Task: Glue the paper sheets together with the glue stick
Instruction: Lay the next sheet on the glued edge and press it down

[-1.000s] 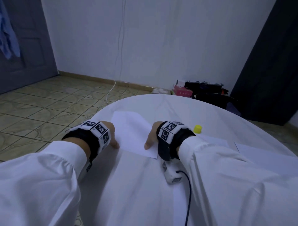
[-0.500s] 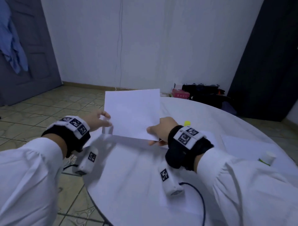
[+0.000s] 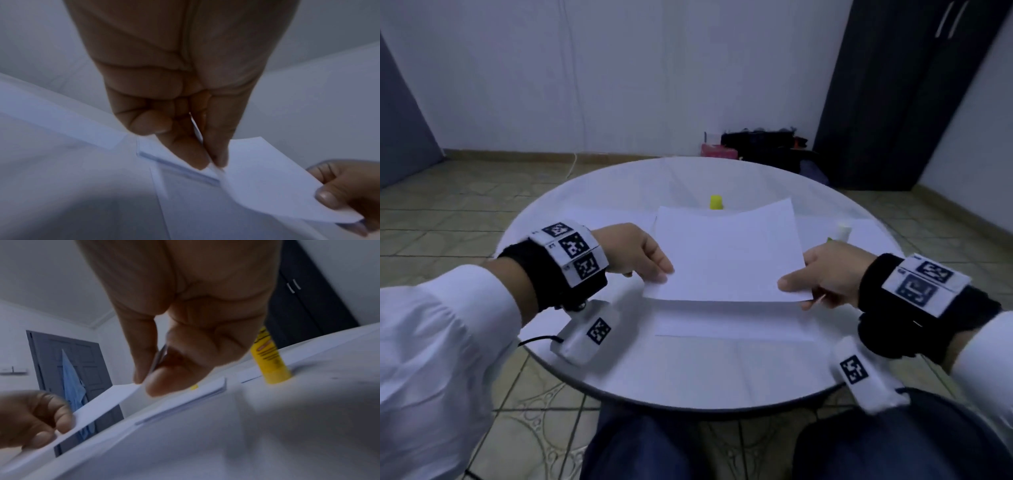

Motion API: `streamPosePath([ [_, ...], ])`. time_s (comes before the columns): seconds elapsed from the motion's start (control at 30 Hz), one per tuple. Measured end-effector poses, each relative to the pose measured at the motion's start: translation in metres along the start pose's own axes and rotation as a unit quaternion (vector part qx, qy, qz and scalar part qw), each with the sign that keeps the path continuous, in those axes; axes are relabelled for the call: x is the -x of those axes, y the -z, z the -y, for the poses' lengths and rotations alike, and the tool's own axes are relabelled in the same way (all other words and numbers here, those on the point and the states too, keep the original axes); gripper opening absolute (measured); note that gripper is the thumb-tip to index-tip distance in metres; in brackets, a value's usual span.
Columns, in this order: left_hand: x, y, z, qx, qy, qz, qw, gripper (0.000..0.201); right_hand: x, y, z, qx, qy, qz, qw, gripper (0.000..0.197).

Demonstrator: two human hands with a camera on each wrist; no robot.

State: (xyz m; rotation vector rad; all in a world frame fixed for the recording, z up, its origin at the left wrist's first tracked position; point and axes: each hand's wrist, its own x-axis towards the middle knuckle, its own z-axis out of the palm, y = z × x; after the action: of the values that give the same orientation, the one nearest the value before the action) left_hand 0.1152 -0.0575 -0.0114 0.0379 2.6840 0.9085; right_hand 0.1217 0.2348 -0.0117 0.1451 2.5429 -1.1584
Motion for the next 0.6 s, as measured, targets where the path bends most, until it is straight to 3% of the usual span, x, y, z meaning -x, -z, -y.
streamPosePath([
  [0.27,-0.003,-0.035,0.001,-0.085,0.026,0.055,0.995,0.013,0.002,-0.011,-0.011,0.148,-0.045,0.014,0.988,0.028],
  [0.6,-0.007,-0.041,0.005,-0.108,0.017,0.072,0.991,0.014,-0.009,-0.017,-0.017,0.134,-0.061,0.046,0.988,0.021],
])
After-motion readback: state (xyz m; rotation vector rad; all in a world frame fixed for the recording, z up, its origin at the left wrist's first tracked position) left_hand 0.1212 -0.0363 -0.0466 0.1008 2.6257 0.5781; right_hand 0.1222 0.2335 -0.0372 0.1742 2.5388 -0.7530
